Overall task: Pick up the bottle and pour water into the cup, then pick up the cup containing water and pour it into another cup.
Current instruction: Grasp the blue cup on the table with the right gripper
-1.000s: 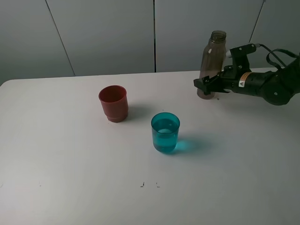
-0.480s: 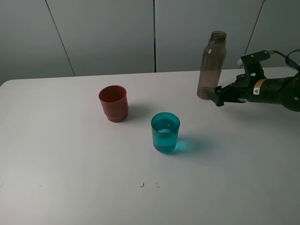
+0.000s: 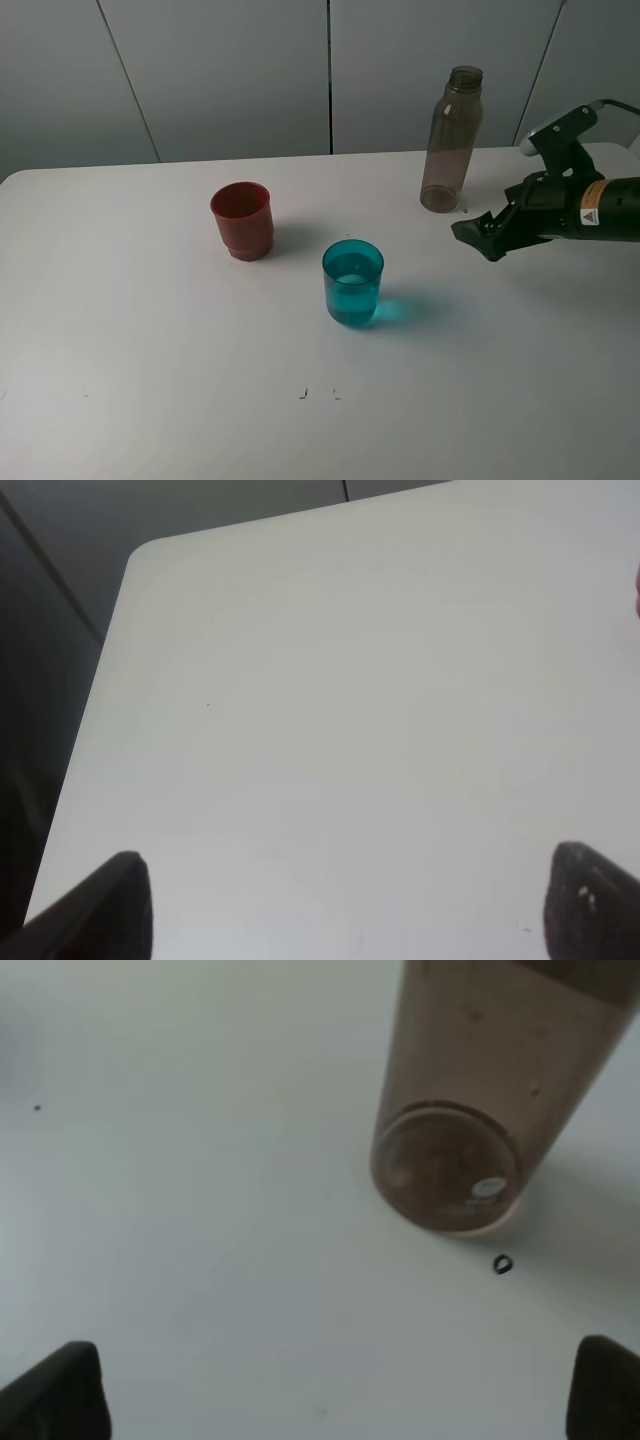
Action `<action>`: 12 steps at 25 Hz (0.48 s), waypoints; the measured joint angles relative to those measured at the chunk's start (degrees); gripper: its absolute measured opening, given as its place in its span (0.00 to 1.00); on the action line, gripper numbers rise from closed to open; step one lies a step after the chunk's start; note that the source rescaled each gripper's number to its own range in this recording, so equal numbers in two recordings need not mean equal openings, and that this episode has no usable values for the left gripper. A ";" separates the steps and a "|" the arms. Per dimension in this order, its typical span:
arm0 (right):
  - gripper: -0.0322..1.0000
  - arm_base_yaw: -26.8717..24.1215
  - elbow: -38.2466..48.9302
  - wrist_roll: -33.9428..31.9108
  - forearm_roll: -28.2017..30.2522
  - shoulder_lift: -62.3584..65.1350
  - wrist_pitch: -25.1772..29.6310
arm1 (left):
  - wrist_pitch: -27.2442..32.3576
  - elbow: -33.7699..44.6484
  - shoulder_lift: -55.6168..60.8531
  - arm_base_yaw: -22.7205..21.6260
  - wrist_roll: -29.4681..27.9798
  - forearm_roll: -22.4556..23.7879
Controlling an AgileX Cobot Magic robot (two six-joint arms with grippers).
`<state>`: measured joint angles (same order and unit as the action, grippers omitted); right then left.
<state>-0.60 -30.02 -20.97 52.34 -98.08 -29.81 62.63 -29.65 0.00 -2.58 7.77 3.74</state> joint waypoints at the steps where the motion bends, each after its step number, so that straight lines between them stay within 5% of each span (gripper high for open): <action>1: 0.90 0.00 1.25 -0.90 1.98 1.01 -0.72 | 0.00 0.00 0.00 0.00 0.00 0.00; 6: 0.87 0.29 6.09 -3.92 9.74 2.16 -8.37 | 0.00 0.00 0.00 0.00 0.00 0.00; 12: 0.87 3.00 6.63 -6.66 11.92 2.16 -10.69 | 0.00 0.00 0.00 0.00 0.00 0.00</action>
<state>2.41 -23.39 -27.63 64.27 -95.92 -40.50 62.63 -29.65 0.00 -2.58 7.77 3.74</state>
